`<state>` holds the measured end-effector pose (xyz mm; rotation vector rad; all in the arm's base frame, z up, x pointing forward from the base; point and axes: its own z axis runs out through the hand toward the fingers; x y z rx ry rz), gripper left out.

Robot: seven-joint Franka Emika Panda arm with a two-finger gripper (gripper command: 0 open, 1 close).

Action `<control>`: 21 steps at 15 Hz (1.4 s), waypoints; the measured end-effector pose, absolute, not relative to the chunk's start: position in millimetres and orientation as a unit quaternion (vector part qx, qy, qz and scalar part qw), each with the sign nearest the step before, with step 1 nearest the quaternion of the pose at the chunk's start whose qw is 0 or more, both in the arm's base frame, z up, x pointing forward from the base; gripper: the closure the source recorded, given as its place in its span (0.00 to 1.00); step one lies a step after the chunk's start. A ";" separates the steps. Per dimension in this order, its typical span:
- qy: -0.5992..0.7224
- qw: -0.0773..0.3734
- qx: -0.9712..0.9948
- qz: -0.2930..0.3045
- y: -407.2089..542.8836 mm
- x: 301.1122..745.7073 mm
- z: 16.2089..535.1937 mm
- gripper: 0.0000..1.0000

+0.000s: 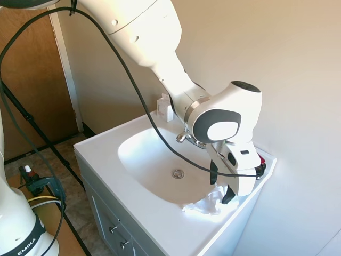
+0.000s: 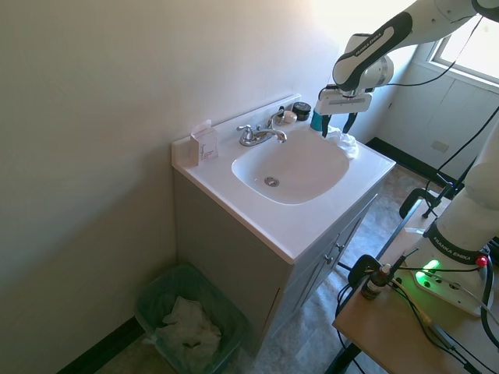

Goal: Throw the tissue in the trash bin

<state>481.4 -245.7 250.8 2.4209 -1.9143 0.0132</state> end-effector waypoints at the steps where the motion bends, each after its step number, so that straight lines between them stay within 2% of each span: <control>1: -0.621 0.029 0.783 0.003 -247.0 480.6 247.7 1.00; 14: -0.619 0.019 0.785 0.003 -242.0 477.3 251.2 1.00; 18: -0.603 -0.002 0.797 0.036 -225.2 467.5 315.0 1.00; 21: -0.566 -0.015 0.822 0.063 -172.9 459.0 374.5 1.00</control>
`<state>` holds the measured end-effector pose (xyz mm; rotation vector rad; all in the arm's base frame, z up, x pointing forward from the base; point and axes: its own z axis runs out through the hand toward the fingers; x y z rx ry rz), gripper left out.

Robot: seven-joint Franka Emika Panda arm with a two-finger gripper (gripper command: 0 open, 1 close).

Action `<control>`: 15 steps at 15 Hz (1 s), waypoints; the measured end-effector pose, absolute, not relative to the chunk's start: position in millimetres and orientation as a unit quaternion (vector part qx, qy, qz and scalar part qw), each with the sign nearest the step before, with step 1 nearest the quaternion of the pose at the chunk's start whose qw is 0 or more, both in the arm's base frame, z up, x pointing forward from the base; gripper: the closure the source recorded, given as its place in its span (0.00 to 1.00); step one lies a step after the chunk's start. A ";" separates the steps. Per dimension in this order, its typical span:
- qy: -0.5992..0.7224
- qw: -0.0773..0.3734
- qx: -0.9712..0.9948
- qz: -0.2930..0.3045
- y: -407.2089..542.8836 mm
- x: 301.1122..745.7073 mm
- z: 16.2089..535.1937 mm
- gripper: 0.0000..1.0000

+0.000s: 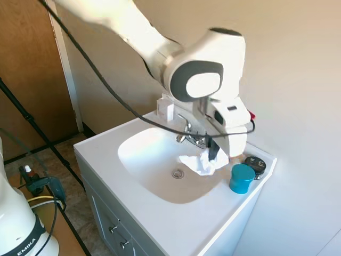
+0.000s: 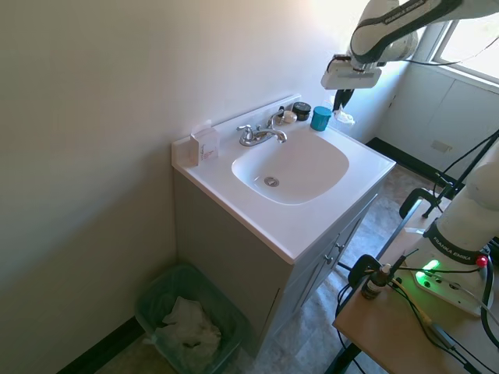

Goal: Throw the tissue in the trash bin

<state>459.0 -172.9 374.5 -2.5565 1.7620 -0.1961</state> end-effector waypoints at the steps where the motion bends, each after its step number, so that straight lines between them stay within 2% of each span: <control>1: 0.552 0.017 -0.831 -0.072 -142.4 456.5 393.4 1.00; 4: 0.513 0.023 -0.852 -0.101 -34.6 454.2 435.9 1.00; 9: 0.452 0.021 -0.880 -0.145 133.0 451.0 462.4 1.00; 12: 0.417 0.005 -0.895 -0.158 217.1 447.7 456.7 1.00; 15: 0.387 -0.018 -0.909 -0.155 297.8 450.8 427.3 1.00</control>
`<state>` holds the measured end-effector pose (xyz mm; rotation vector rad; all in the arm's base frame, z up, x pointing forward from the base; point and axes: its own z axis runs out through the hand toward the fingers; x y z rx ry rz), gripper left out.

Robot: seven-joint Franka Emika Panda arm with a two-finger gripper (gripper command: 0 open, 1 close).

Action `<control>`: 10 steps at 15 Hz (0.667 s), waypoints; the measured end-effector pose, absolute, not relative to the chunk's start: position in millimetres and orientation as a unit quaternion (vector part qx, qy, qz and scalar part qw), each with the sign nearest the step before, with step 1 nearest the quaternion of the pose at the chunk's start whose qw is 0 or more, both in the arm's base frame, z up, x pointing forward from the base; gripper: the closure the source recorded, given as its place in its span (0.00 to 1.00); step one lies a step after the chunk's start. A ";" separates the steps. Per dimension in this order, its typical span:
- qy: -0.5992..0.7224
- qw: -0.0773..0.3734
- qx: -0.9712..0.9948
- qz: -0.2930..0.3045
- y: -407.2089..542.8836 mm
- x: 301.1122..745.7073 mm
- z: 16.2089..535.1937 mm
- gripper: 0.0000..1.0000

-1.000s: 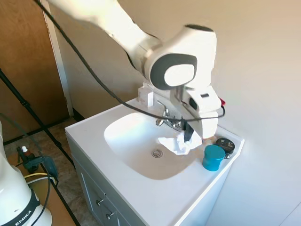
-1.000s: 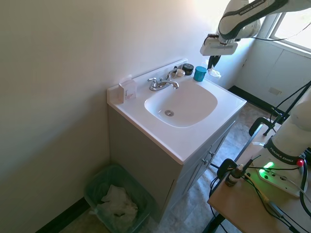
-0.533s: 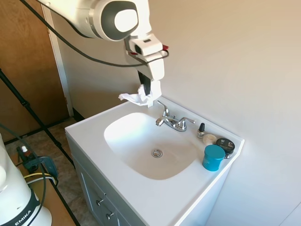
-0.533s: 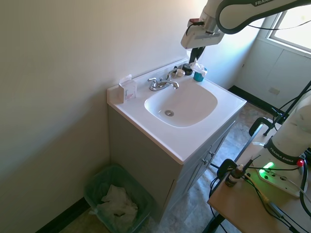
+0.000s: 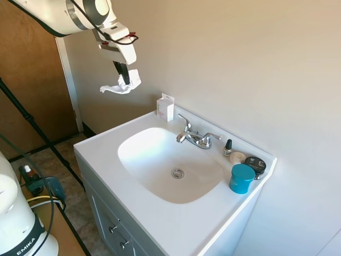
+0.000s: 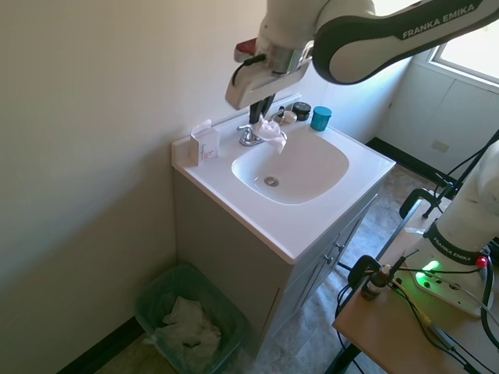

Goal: Throw the tissue in the trash bin

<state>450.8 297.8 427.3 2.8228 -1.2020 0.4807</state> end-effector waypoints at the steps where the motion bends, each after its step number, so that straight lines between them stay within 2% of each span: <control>1: -0.380 0.027 0.912 0.154 320.0 454.8 413.9 1.00; 6: -0.340 0.066 0.931 0.118 415.3 476.9 337.1 1.00; 10: -0.327 0.106 0.935 0.089 444.0 488.9 260.0 1.00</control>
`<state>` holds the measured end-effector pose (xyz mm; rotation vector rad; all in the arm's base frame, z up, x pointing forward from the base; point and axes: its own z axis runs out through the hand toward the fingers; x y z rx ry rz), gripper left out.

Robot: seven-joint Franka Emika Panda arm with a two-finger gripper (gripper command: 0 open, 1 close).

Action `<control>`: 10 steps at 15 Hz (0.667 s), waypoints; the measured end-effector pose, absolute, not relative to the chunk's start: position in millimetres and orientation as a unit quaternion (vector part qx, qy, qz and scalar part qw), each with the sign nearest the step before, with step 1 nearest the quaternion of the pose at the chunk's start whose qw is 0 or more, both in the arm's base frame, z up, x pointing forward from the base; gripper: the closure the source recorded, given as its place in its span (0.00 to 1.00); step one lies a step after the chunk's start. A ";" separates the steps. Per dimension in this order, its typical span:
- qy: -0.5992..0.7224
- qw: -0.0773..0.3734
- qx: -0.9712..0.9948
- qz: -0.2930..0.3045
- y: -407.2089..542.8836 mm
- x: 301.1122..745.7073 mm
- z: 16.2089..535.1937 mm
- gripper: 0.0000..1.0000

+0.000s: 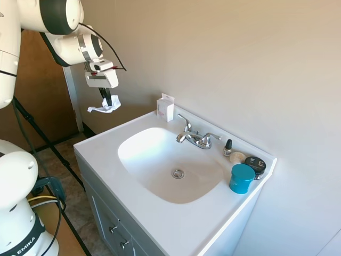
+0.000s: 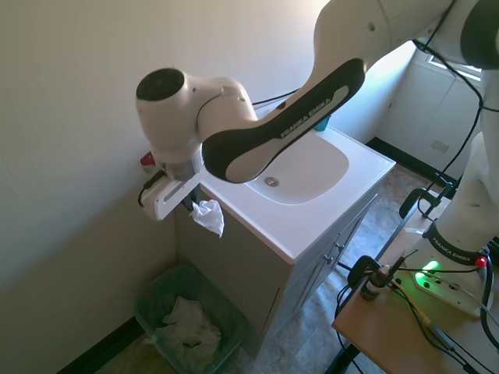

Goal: Throw the tissue in the trash bin

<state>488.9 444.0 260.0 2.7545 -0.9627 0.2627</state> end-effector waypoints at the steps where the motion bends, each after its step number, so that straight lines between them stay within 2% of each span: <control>1: -0.325 0.111 0.936 0.079 445.1 491.2 246.4 1.00; 8: -0.287 0.114 0.951 0.027 474.2 491.8 192.9 1.00; 9: -0.284 0.114 0.952 0.024 477.6 492.5 187.9 0.00; 10: -0.284 0.114 0.952 0.023 480.1 493.9 183.4 0.00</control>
